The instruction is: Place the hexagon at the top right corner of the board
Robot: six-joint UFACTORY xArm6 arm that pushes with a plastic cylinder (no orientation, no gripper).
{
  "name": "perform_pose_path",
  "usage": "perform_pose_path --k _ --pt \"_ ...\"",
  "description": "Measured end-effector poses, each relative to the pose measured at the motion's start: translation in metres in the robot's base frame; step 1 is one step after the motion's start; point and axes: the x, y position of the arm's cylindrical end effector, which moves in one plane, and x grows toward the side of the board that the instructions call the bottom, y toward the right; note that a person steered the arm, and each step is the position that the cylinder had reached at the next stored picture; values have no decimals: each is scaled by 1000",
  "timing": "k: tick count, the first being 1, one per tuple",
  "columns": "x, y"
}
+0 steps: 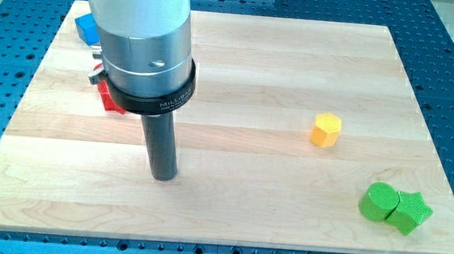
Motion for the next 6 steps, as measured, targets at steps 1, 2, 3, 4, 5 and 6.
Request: perform_pose_path --k 1,2,3,4,5,6 --pt "0 0" --pt "-1 1" --pt "-1 -4" --pt "-1 -14" --pt "1 22" --pt "-19 121"
